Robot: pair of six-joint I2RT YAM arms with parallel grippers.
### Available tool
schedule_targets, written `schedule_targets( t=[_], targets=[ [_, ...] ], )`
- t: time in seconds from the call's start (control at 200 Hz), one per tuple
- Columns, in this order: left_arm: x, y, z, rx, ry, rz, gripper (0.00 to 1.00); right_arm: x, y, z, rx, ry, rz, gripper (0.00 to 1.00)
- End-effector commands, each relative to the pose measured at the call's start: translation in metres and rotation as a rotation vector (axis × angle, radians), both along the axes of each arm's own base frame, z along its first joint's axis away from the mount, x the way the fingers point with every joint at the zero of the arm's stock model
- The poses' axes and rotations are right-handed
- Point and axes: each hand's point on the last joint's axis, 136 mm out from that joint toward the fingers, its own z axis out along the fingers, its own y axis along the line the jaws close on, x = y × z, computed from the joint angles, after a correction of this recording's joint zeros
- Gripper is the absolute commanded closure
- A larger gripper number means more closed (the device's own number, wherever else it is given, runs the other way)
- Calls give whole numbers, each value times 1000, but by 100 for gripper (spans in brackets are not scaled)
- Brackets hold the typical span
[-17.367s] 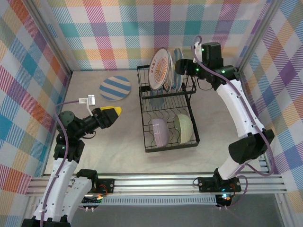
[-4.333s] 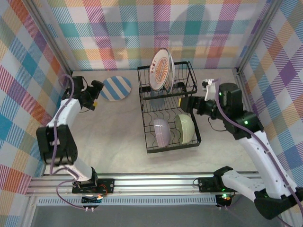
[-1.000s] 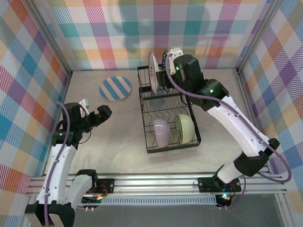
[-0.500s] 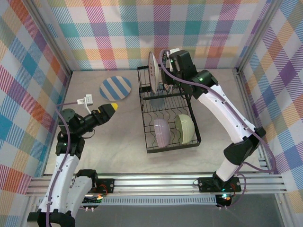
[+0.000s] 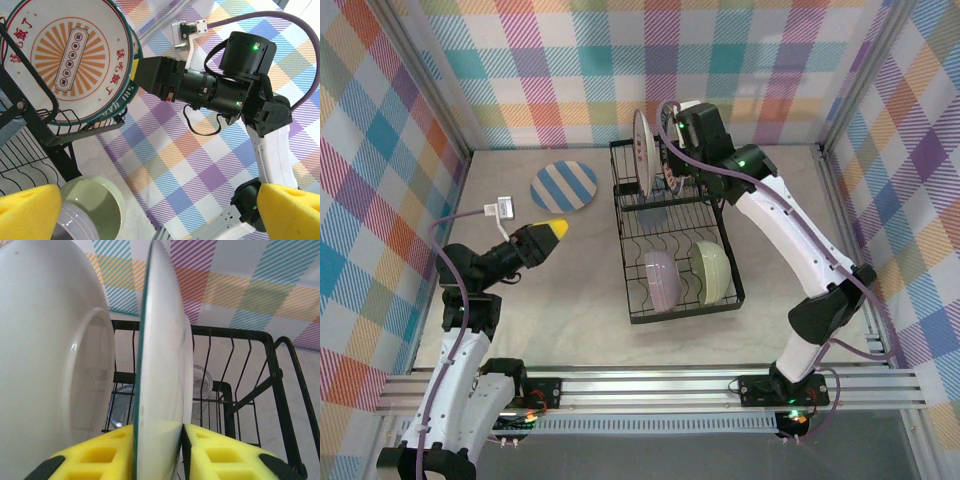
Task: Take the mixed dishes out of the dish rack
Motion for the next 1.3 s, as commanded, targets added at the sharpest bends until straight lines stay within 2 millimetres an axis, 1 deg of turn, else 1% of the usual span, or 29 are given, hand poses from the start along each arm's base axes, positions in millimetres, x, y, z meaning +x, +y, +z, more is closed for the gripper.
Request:
schedule_targets(
  t=[0.0,0.19,0.265,0.32,0.39,0.47,0.595,0.715,0.885,0.905,1.05,1.185,1.295],
  targets=[
    [-9,-3,6,5,-51,-26,0,4,-2,11,22,-26,-26,75],
    [-6,-2,4,13,-41,-14,0,6,-5,16,33,-44,-56,86],
    [-6,-2,3,17,-36,-11,0,6,-11,23,34,-69,-81,91],
    [-5,-2,1,18,-30,-7,0,6,-16,30,37,-95,-103,94],
    [-3,-1,-1,23,-19,2,0,6,-25,43,31,-145,-143,100],
    [-2,-1,-2,28,-14,8,0,6,-34,57,32,-194,-181,100],
    [-1,-1,-3,30,-7,12,0,2,-43,74,49,-249,-208,100],
    [-1,0,-3,33,-6,17,0,-1,-49,85,56,-282,-227,100],
    [0,0,-5,40,1,23,0,-11,-60,102,72,-336,-234,100],
    [1,0,-6,40,3,23,0,-12,-66,105,63,-345,-258,100],
    [1,1,-7,42,8,26,0,-23,-86,120,65,-386,-297,100],
    [1,0,-7,45,10,24,0,-38,-104,128,90,-400,-311,100],
    [0,0,-6,47,9,20,0,-54,-111,125,147,-382,-290,100]
  ],
)
